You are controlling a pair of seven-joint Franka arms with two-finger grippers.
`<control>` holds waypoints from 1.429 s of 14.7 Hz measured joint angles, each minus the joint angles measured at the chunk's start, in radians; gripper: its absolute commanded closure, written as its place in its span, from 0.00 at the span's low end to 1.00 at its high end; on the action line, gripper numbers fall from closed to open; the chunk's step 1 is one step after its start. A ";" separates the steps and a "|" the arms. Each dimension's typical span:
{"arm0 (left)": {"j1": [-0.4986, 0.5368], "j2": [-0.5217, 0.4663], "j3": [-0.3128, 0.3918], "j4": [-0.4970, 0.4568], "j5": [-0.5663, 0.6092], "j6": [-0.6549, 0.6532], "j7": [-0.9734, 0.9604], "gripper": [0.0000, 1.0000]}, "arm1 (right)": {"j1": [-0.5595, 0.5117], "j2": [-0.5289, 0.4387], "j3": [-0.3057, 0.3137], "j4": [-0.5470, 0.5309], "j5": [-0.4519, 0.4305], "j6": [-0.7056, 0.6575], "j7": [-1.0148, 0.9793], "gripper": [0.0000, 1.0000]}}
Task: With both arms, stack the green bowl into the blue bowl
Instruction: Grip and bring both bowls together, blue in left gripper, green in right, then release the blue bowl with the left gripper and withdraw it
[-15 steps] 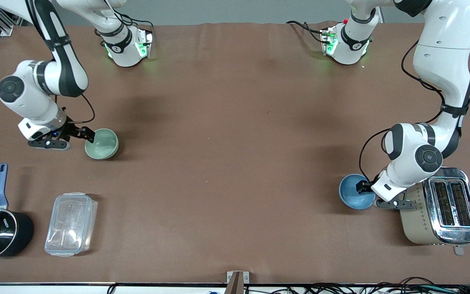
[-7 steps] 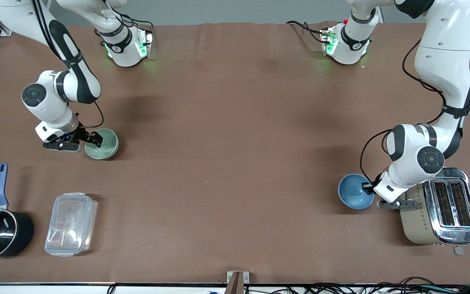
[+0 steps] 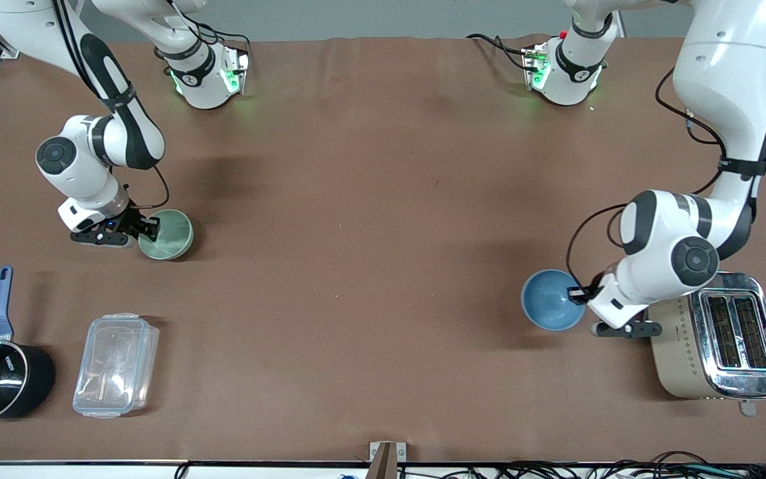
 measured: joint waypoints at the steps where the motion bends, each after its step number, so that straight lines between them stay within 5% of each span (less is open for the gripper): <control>1: -0.005 -0.007 -0.051 0.011 -0.002 -0.017 -0.072 1.00 | 0.000 0.000 -0.005 0.000 0.000 0.000 0.000 1.00; 5: -0.083 -0.001 -0.212 0.014 -0.003 -0.027 -0.343 1.00 | 0.001 -0.050 -0.007 0.045 0.000 -0.106 0.000 1.00; 8: -0.236 0.043 -0.221 0.025 -0.003 0.014 -0.504 1.00 | 0.016 -0.098 -0.003 0.206 0.030 -0.406 0.010 1.00; 12: -0.347 0.134 -0.218 0.040 -0.003 0.152 -0.614 1.00 | 0.077 -0.118 0.026 0.475 0.179 -0.742 0.081 1.00; 18: -0.566 0.194 -0.035 0.059 -0.003 0.269 -0.717 1.00 | 0.178 -0.056 0.183 0.552 0.191 -0.748 0.509 1.00; 21: -0.632 0.223 0.012 0.093 -0.003 0.292 -0.764 0.82 | 0.260 -0.006 0.214 0.615 0.191 -0.741 0.672 1.00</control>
